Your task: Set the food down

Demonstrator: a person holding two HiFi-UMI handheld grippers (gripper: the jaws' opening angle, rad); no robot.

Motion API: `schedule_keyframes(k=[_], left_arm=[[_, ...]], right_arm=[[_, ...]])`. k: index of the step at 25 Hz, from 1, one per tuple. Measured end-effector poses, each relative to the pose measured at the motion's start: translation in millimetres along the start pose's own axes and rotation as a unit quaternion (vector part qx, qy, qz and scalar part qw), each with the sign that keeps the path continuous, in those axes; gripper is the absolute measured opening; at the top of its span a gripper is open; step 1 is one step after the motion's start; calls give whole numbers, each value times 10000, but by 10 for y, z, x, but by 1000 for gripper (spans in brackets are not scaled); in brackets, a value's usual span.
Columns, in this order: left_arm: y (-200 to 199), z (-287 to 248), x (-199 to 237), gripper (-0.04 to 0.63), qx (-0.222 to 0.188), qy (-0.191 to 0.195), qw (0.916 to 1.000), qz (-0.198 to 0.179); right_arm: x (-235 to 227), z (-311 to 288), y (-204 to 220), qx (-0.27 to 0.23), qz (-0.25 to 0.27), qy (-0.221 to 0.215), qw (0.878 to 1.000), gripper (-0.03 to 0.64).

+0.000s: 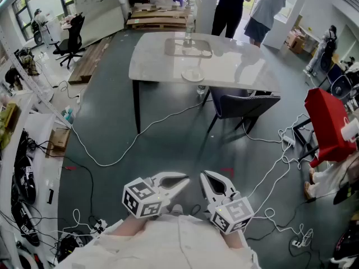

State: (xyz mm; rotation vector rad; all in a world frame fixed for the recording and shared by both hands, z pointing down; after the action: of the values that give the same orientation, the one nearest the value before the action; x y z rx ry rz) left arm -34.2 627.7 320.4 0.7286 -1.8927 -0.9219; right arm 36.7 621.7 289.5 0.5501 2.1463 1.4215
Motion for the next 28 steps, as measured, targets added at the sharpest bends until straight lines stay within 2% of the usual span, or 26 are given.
schedule_keyframes(k=[17,24,28], left_arm=[[70,-18,-35,23,34,103,9999,6],[137,-64,-54,23,7,-11,9999,148],[95,-101,-68,23,13,-42,10000,43]], right_arm=[[32,-28,114,331,92,-87,9994,2],[-158,12,158,194,-317,-12,9993,3],[-185,29,232,240,-448,-131,9986,3]])
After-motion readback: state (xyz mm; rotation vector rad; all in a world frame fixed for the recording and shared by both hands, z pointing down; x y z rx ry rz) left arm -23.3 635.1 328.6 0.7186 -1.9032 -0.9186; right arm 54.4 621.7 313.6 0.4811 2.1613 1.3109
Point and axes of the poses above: the fingertips, and each gripper's own axes: z backward along the fingers, x to its left, y out of its underside, the point moved 3 cm from there along z, backward along the fingers, and after that the axes turned 6 degrees about x, right-handed, at the moved point
